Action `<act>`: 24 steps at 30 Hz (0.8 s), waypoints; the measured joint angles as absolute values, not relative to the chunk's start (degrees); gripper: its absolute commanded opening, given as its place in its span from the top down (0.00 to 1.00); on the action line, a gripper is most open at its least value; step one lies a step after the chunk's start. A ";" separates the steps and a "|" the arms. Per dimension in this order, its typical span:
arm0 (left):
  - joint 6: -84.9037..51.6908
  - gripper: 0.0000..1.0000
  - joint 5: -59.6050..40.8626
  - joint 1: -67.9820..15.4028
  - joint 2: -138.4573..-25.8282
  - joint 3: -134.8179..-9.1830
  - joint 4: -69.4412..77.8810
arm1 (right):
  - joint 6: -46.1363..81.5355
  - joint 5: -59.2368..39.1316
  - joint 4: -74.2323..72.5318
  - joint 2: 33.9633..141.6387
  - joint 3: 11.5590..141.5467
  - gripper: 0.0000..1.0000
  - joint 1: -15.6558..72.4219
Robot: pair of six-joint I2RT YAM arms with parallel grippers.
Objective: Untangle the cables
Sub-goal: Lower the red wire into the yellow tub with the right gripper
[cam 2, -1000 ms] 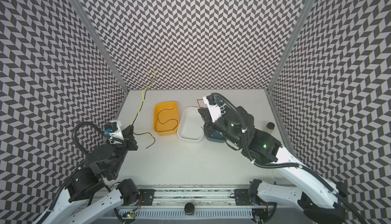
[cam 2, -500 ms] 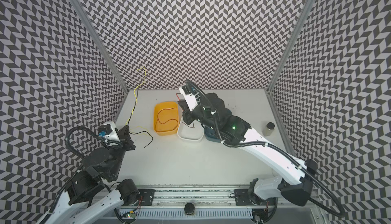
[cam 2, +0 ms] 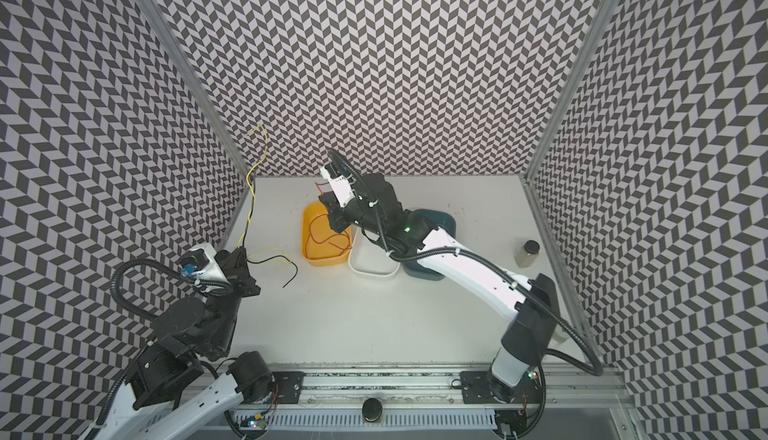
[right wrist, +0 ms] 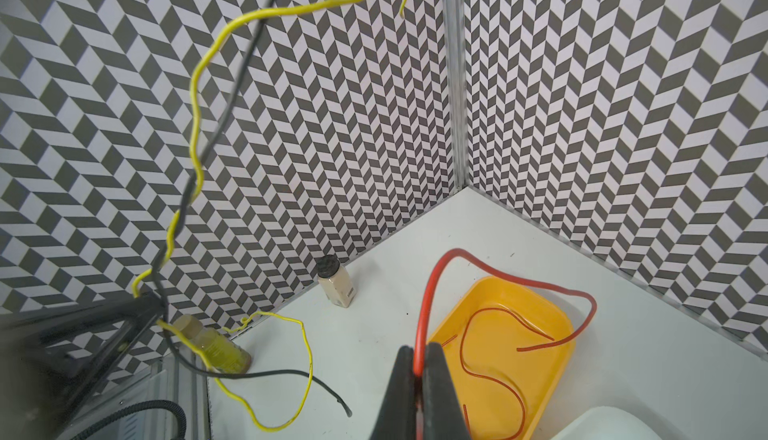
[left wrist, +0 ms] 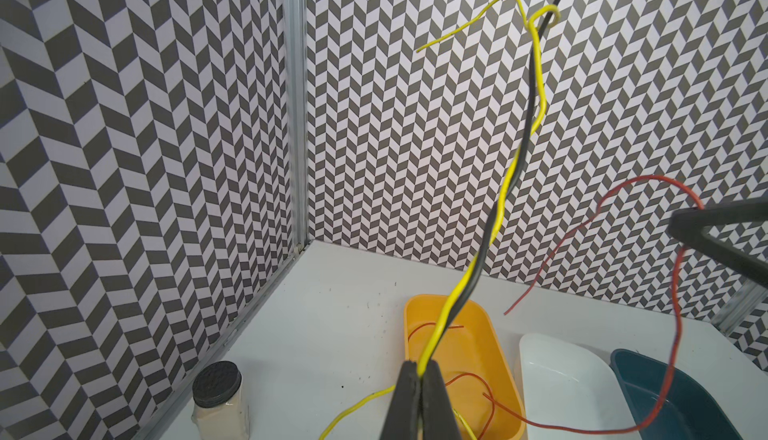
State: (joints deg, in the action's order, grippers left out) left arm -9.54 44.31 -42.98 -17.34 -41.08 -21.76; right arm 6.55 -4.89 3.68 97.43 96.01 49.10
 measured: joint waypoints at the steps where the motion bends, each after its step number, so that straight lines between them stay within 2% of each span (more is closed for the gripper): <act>1: -9.56 1.00 44.27 -42.81 -17.45 -41.08 -21.74 | 6.85 -5.30 3.27 98.76 96.86 1.00 48.97; 11: -9.56 1.00 43.27 -42.50 -17.63 -41.08 -21.43 | 8.69 -7.92 1.74 109.78 101.27 1.00 48.38; 24: -9.56 1.00 42.78 -42.41 -17.63 -41.08 -21.41 | 14.02 -9.28 2.26 117.93 104.40 1.00 48.07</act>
